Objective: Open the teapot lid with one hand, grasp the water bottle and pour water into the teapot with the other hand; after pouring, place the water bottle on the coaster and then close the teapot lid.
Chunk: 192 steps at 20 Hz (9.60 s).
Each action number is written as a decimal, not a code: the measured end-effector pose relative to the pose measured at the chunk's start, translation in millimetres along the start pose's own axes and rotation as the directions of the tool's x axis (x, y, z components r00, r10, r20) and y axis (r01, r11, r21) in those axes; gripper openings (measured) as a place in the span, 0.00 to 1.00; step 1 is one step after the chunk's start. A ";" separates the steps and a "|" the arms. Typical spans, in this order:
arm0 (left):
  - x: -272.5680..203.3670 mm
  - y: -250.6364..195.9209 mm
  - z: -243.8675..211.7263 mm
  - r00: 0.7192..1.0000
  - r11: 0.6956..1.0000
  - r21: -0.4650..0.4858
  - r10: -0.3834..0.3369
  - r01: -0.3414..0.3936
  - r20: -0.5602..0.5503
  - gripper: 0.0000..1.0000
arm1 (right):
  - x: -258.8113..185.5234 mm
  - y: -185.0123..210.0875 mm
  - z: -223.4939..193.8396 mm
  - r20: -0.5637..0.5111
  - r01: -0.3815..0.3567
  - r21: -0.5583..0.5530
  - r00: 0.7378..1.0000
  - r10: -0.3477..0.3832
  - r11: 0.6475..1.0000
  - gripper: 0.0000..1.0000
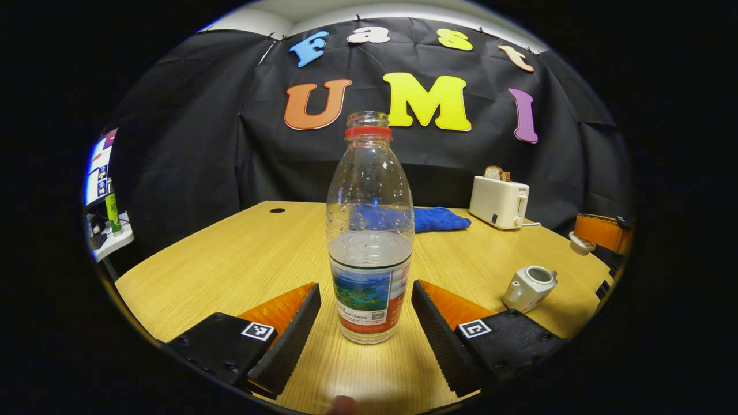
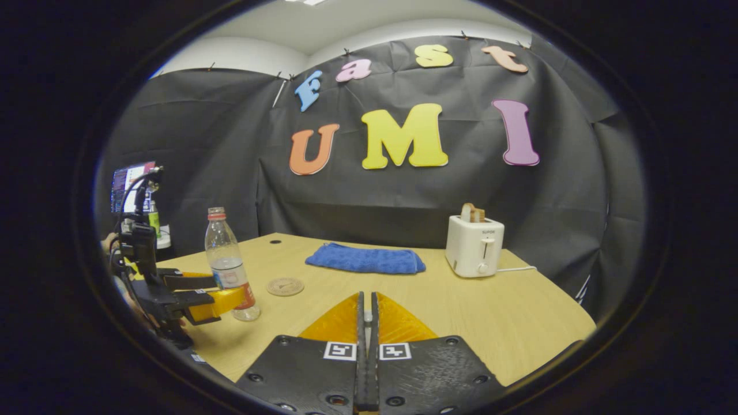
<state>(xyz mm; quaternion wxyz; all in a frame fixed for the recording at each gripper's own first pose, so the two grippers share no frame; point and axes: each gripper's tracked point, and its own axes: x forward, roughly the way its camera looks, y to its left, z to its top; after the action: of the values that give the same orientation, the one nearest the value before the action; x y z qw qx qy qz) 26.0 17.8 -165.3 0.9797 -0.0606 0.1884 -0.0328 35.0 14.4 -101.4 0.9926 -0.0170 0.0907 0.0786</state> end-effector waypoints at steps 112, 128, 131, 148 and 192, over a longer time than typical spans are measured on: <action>11.1 -1.1 66.5 0.996 0.967 0.245 0.043 -0.063 0.083 0.75 | -60.2 -48.0 -1.7 0.006 -0.004 0.044 1.000 0.003 0.999 0.00; 128.9 19.7 49.8 0.999 0.999 0.035 -0.031 0.030 0.024 0.75 | -38.7 -50.2 -27.1 -0.053 0.027 0.038 0.998 -0.025 0.999 0.02; 135.2 15.2 49.4 0.999 0.998 0.050 -0.041 0.040 0.027 0.75 | -35.9 -53.8 -31.3 -0.062 0.032 0.043 0.998 -0.029 0.999 0.02; 106.5 13.1 38.1 0.998 0.999 -0.009 -0.036 0.036 -0.057 1.00 | -35.2 -38.4 -22.1 -0.043 0.007 0.037 0.999 -0.005 0.999 0.02; -87.2 -20.6 101.9 0.942 0.992 0.106 0.030 -0.070 0.334 0.98 | -61.9 -1.5 65.9 0.256 0.216 -0.036 0.946 -0.200 0.976 0.96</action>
<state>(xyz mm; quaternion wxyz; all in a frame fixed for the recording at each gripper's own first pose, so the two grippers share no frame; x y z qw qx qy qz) -17.6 15.9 -36.8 0.9998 -0.0034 0.0200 -0.0081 -13.2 6.6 -25.3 0.9978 -0.0479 -0.0402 -0.0223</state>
